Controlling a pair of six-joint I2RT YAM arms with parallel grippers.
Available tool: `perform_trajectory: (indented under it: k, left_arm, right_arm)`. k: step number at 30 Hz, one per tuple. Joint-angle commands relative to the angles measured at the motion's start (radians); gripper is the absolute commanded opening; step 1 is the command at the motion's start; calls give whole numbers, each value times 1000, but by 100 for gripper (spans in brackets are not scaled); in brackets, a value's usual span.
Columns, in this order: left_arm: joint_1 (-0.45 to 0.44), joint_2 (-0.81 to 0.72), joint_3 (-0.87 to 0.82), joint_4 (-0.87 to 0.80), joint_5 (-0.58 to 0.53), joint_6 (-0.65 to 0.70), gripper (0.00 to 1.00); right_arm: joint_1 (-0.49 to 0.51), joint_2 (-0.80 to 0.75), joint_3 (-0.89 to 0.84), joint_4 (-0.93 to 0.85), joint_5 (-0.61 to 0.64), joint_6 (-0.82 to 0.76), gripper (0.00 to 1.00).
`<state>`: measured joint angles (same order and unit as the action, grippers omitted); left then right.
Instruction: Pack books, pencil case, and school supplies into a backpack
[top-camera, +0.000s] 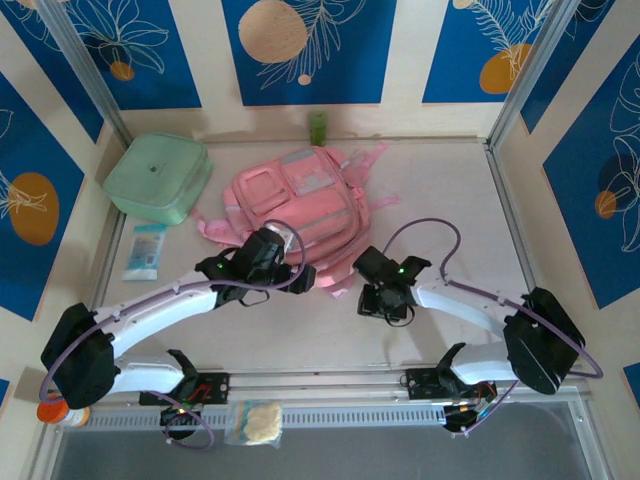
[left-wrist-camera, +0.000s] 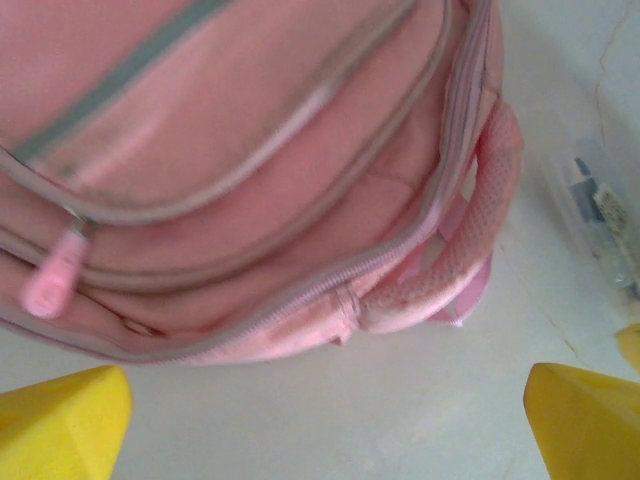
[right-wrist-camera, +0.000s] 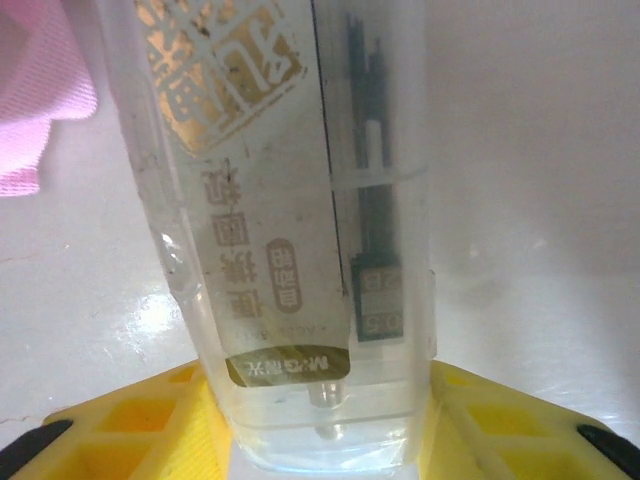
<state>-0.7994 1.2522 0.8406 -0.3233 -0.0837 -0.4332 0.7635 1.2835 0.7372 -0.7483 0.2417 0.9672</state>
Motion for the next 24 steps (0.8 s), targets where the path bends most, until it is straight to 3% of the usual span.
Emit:
perform_trajectory:
  k: [1, 10, 13, 20, 24]
  left_arm:
    - [42, 12, 86, -100, -74, 140, 99]
    - [138, 170, 231, -102, -34, 330, 99]
    - [141, 239, 282, -99, -27, 403, 100]
    - [140, 327, 304, -23, 118, 558, 88]
    - [131, 389, 348, -46, 102, 599, 88]
  right_arm:
    - [-39, -50, 18, -60, -30, -53, 45]
    - [-136, -97, 119, -123, -72, -184, 44]
    - [-165, -87, 149, -129, -97, -220, 44]
    - [-218, -55, 194, -116, -155, -270, 44]
    - [-233, -34, 212, -107, -171, -285, 43]
